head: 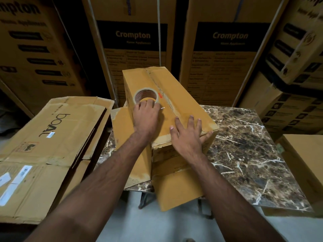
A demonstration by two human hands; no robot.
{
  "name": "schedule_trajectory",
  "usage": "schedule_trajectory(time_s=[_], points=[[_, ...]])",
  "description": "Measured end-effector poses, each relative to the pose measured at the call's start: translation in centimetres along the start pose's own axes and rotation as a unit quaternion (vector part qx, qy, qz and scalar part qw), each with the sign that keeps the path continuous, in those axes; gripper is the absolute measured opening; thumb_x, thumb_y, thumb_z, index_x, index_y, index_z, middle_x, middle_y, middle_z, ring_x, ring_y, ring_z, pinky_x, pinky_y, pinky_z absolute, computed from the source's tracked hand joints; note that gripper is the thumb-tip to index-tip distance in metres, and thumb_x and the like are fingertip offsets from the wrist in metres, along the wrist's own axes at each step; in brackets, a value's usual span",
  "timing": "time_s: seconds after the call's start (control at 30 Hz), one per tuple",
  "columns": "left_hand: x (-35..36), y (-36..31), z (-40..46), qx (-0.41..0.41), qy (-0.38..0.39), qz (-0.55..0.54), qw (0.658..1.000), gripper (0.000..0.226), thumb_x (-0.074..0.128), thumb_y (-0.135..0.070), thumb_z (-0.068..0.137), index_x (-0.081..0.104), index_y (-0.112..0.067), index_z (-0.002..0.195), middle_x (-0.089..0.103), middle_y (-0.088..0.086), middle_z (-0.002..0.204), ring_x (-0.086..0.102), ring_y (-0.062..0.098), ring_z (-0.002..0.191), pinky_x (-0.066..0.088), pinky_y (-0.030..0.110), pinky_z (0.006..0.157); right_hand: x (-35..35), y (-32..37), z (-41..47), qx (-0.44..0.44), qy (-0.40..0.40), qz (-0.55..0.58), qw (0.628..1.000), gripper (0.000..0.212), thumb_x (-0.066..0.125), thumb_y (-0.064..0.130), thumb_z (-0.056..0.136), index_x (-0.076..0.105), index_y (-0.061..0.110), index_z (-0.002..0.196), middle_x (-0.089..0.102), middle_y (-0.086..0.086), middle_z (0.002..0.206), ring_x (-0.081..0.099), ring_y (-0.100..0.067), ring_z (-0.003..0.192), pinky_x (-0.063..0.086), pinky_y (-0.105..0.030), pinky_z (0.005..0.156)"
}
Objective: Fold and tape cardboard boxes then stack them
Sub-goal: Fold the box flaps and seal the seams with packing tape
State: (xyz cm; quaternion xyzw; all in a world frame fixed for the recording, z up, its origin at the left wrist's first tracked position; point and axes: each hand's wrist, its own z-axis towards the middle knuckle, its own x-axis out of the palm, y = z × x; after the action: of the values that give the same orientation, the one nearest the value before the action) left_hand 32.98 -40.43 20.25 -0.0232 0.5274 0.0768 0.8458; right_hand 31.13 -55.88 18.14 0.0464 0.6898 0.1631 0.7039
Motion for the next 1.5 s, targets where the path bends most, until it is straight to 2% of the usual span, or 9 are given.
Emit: schedule_trajectory(time_s=[0.23, 0.4, 0.47, 0.7, 0.87, 1.07, 1.23, 1.4, 1.5], points=[[-0.5, -0.5, 2.3, 0.09, 0.02, 0.005, 0.996, 0.03, 0.058, -0.029, 0.096, 0.056, -0.022, 0.125, 0.056, 0.006, 0.131, 0.053, 0.027, 0.12, 0.036, 0.044, 0.1, -2.9, -7.2, 2.3, -0.09, 0.077, 0.034, 0.992, 0.055, 0.023, 0.062, 0.096, 0.034, 0.052, 0.149, 0.008, 0.006, 0.169, -0.006, -0.027, 0.155, -0.013, -0.071, 0.114], [0.2, -3.9, 0.9, 0.18, 0.029, 0.015, 0.983, 0.049, 0.067, -0.031, 0.09, 0.052, -0.02, 0.135, 0.053, 0.008, 0.139, 0.052, 0.027, 0.125, 0.036, 0.044, 0.105, -4.0, -6.6, 4.4, 0.07, 0.079, 0.003, 0.994, 0.046, 0.039, 0.044, 0.106, 0.035, 0.044, 0.152, 0.014, -0.013, 0.166, 0.01, -0.037, 0.151, 0.018, -0.067, 0.118], [0.1, -5.3, 0.7, 0.186, 0.022, -0.001, 0.982, 0.045, 0.074, -0.031, 0.083, 0.06, -0.019, 0.124, 0.062, 0.007, 0.126, 0.06, 0.027, 0.114, 0.042, 0.042, 0.098, -2.9, -3.6, 2.9, 0.1, 0.057, -0.027, 0.993, 0.059, 0.034, 0.057, 0.101, 0.031, 0.031, 0.154, 0.017, -0.013, 0.163, 0.012, -0.036, 0.15, 0.02, -0.07, 0.114], [-0.4, -5.5, 2.2, 0.229, 0.07, -0.012, 0.971, 0.058, 0.072, -0.039, 0.086, 0.048, -0.025, 0.137, 0.05, 0.006, 0.141, 0.047, 0.026, 0.13, 0.033, 0.043, 0.108, -1.9, -6.2, 1.1, -0.012, -0.014, -0.139, 0.99, 0.092, 0.012, 0.086, 0.084, 0.033, 0.029, 0.154, 0.032, -0.012, 0.16, 0.026, -0.036, 0.148, 0.029, -0.067, 0.111], [-1.9, -7.9, 3.2, 0.154, 0.048, -0.197, 0.967, 0.025, 0.054, -0.023, 0.1, 0.062, -0.024, 0.124, 0.056, 0.002, 0.132, 0.052, 0.02, 0.121, 0.042, 0.04, 0.104, -4.7, -13.2, 3.5, -0.113, 0.006, -0.106, 0.988, 0.114, 0.005, 0.099, 0.066, 0.036, 0.034, 0.154, 0.033, 0.0, 0.163, 0.025, -0.025, 0.151, 0.033, -0.052, 0.116], [-3.7, -9.5, 5.5, -0.023, 0.15, -0.534, 0.832, 0.019, 0.043, -0.02, 0.106, 0.061, -0.024, 0.11, 0.06, -0.002, 0.114, 0.057, 0.012, 0.097, 0.054, 0.032, 0.073, -5.9, -18.6, 7.4, -0.188, 0.044, -0.101, 0.976, 0.117, -0.001, 0.101, 0.064, 0.028, 0.036, 0.157, 0.025, 0.01, 0.165, 0.018, -0.016, 0.153, 0.028, -0.051, 0.12], [-4.4, -12.7, 7.3, -0.173, 0.194, -0.661, 0.704, 0.021, 0.043, -0.014, 0.105, 0.062, -0.022, 0.108, 0.064, 0.003, 0.107, 0.057, 0.013, 0.082, 0.046, 0.021, 0.055, -7.1, -20.0, 10.2, -0.204, 0.061, -0.132, 0.968, 0.112, -0.003, 0.097, 0.069, 0.018, 0.034, 0.16, 0.02, 0.009, 0.167, 0.017, -0.017, 0.153, 0.01, -0.058, 0.121], [-4.8, -17.6, 9.1, -0.301, 0.222, -0.723, 0.581, 0.022, 0.043, -0.009, 0.104, 0.062, -0.021, 0.099, 0.063, 0.01, 0.099, 0.059, 0.021, 0.081, 0.051, 0.033, 0.067, -5.1, -20.5, 8.4, -0.178, -0.251, 0.177, 0.935, 0.067, 0.039, 0.056, 0.096, 0.045, 0.008, 0.143, 0.051, -0.013, 0.137, 0.046, -0.03, 0.124, 0.037, -0.044, 0.103], [-5.4, -19.9, 9.6, -0.349, 0.251, -0.759, 0.489, 0.02, 0.043, -0.007, 0.104, 0.061, -0.015, 0.103, 0.063, 0.012, 0.093, 0.063, 0.023, 0.08, 0.055, 0.04, 0.078, -4.8, -19.8, 8.7, -0.219, -0.279, 0.189, 0.916, 0.053, 0.047, 0.043, 0.094, 0.058, 0.007, 0.132, 0.053, -0.015, 0.13, 0.047, -0.031, 0.12, 0.04, -0.043, 0.1]])
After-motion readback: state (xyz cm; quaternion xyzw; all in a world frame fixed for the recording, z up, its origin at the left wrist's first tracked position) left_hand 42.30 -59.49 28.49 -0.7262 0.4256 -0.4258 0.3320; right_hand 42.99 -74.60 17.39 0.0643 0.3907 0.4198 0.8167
